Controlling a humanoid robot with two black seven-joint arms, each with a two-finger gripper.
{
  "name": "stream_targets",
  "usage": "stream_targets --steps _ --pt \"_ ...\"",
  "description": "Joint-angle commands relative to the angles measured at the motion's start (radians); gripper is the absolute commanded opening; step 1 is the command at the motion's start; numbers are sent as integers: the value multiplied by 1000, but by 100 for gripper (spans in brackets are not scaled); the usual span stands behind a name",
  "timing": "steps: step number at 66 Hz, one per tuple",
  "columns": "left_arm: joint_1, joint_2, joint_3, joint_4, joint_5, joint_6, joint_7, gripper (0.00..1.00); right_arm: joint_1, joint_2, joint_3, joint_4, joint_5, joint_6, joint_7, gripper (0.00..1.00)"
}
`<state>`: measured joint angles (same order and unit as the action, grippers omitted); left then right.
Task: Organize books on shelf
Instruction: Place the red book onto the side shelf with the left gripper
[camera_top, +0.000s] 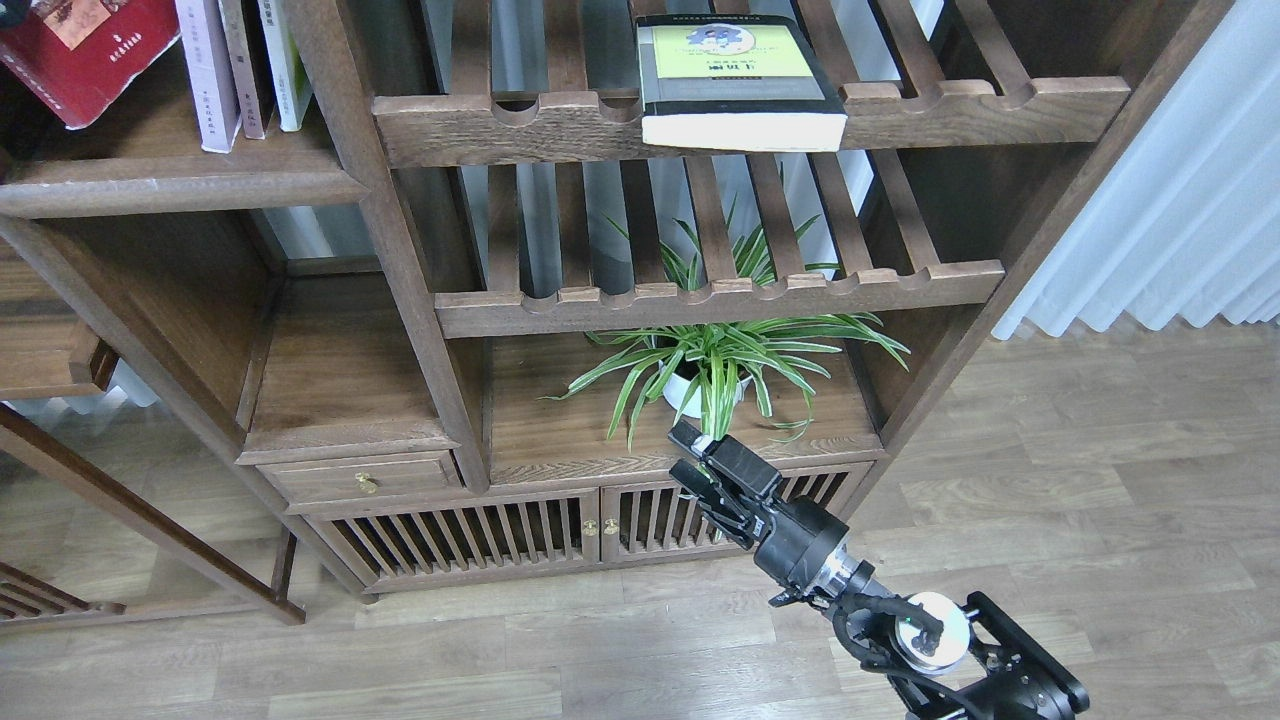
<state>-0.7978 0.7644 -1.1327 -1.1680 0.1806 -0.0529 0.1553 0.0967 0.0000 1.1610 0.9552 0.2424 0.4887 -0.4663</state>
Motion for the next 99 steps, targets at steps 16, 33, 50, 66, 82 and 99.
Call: stream_targets --steps 16,33,50,66,82,99 --pt "-24 -42 -1 70 53 -12 -43 14 0 0 0 8 0 0 0 87" --pt "-50 -74 13 142 85 -47 -66 16 -2 0 2 14 0 0 0 87" --pt "-67 -96 21 169 102 -58 -68 17 -2 0 3 16 0 0 0 87" --pt "-66 -125 22 198 138 -71 -80 25 -2 0 2 16 0 0 0 87" --pt "-67 -148 21 237 171 -114 -103 30 -2 0 3 16 0 0 0 87" --pt "-110 -189 22 237 172 -116 -111 42 -2 0 3 16 0 0 0 87"
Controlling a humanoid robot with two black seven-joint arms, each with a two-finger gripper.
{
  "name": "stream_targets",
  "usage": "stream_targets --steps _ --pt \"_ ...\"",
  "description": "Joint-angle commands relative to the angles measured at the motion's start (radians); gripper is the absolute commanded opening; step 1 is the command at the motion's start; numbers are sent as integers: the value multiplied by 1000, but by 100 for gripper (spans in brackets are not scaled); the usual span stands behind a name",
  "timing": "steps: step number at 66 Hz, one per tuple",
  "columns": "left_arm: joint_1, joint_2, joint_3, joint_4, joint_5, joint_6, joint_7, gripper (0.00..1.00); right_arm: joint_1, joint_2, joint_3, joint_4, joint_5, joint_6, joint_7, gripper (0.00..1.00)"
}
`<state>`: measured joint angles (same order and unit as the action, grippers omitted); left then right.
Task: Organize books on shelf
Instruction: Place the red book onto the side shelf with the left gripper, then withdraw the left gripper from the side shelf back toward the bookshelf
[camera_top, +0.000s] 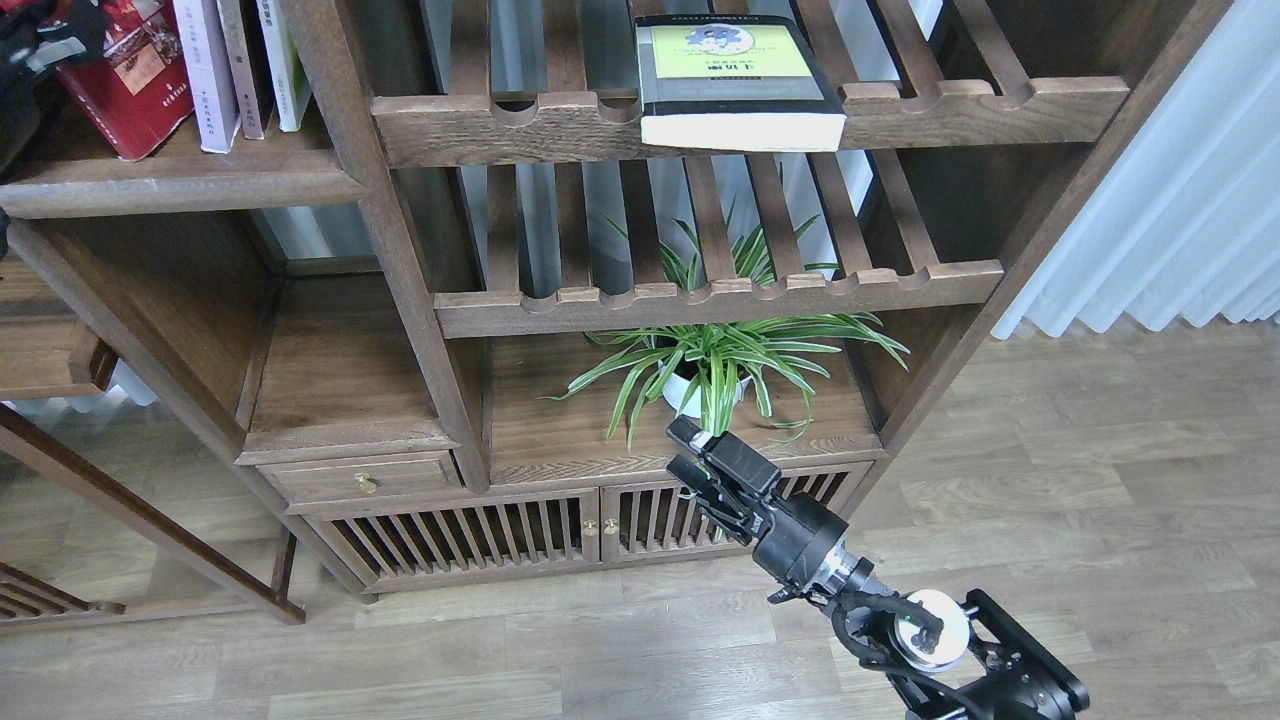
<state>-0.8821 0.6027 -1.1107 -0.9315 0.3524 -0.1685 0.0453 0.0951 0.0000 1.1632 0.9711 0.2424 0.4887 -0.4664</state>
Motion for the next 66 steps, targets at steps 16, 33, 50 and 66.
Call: stream_targets --steps 16,33,50,66 --pt "-58 -61 -14 0 -1 0 2 47 -1 0 1 0 0 0 0 87" --pt "-81 -66 -55 -1 -10 0 -1 58 -3 0 0 0 0 0 0 87" --pt "-98 -138 -121 -9 -18 3 -2 78 -5 0 0 0 0 0 0 88" --pt "-124 -219 -182 -12 -30 10 -4 89 -5 0 0 0 0 0 0 88"
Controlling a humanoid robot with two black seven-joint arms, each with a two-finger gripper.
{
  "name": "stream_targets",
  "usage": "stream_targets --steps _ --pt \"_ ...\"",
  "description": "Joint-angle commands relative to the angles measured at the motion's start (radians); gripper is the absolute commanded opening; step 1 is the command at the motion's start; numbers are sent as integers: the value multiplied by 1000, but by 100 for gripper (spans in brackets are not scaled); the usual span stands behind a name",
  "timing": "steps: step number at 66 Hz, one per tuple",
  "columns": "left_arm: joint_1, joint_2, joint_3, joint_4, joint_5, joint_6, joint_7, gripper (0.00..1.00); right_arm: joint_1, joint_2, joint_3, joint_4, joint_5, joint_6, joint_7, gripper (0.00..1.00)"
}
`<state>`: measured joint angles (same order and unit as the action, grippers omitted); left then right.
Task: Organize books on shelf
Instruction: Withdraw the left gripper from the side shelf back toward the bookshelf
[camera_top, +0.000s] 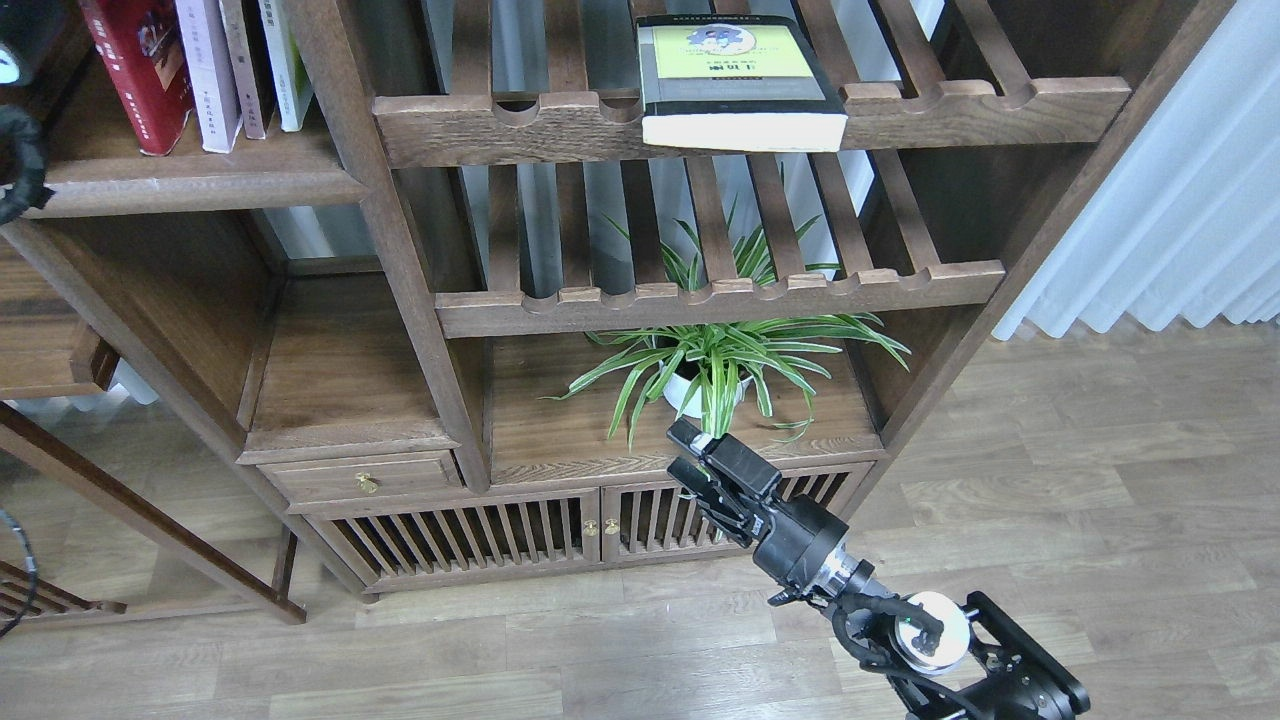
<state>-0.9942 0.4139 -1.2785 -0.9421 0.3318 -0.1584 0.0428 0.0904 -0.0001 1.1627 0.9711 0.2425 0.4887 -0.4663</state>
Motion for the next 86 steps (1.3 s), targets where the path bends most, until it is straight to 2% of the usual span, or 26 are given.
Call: stream_targets --steps 1,20,35,55,86 --pt "-12 -30 -16 -1 -11 0 -1 89 0 0 0 0 0 0 0 88" --pt "-12 -32 -81 -23 -60 -4 -1 93 -1 0 2 0 0 0 0 88" --pt "3 -18 -139 -61 -221 -9 9 96 -1 0 2 0 0 0 0 88" --pt "54 -13 -151 -181 -418 6 19 96 -1 0 2 1 -2 0 0 89" --pt "158 -7 -183 -382 -468 20 25 96 -1 0 0 3 -2 0 0 89"
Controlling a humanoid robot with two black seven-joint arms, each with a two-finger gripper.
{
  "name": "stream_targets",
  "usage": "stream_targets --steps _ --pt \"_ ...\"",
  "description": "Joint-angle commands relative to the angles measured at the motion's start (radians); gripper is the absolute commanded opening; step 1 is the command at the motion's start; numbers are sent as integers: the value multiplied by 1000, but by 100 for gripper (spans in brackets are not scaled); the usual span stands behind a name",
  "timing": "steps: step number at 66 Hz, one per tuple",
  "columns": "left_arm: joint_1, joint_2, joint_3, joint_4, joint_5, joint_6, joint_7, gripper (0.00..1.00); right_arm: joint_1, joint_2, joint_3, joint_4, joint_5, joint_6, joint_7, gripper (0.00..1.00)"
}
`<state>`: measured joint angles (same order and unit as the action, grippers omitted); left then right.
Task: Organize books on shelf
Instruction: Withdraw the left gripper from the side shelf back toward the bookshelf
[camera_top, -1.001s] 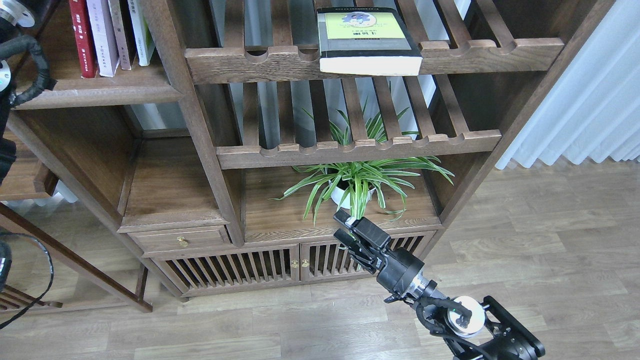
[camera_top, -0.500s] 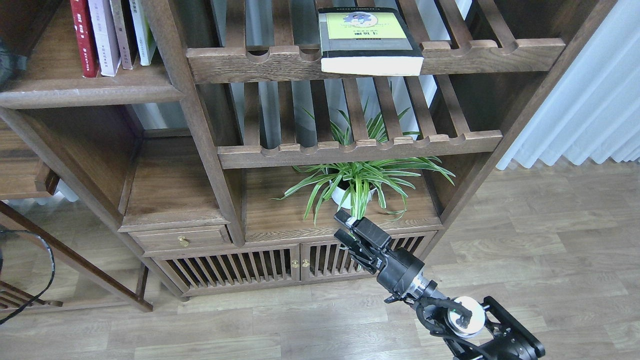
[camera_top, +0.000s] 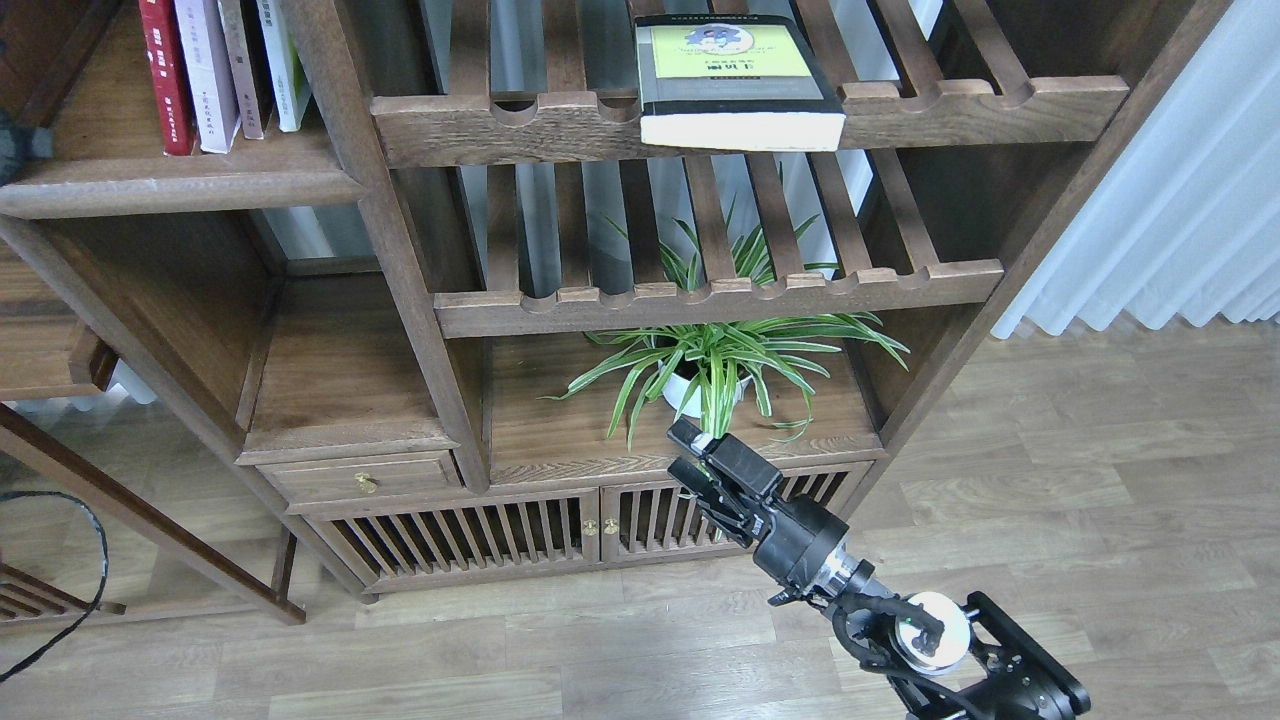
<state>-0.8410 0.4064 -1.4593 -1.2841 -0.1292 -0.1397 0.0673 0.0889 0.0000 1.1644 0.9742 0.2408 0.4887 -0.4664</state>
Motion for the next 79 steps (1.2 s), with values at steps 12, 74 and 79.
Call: stream_targets --steps 12,74,79 --pt "3 0 -6 -95 -9 6 0 95 0 0 -3 0 -1 0 0 89" --pt "-256 -274 39 -98 -72 25 91 94 0 0 -15 0 -8 0 0 90" --pt "-265 -319 42 -98 -72 43 91 94 0 0 -15 0 -6 0 0 90"
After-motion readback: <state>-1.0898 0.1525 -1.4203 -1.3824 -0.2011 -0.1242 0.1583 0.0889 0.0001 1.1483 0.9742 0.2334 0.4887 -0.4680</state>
